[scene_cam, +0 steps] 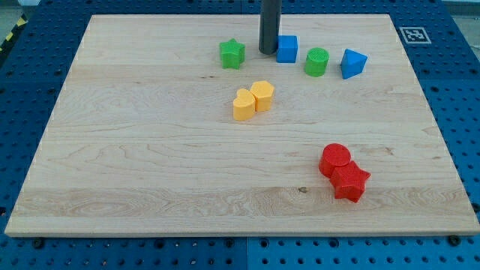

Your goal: Move the blue cube top right to the green circle

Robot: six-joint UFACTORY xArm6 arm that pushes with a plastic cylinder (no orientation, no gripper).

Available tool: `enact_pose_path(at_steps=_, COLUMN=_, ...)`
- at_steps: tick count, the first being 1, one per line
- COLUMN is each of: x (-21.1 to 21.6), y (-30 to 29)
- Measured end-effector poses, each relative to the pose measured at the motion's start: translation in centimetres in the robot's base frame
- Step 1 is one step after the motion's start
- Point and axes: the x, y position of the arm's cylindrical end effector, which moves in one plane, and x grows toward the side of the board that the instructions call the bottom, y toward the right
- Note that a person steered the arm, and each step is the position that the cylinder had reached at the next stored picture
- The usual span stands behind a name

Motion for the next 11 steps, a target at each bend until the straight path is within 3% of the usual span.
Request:
enact_pose_path(at_steps=3, x=1.8, y=-2.1)
enact_pose_path(at_steps=11, x=0.1, y=6.2)
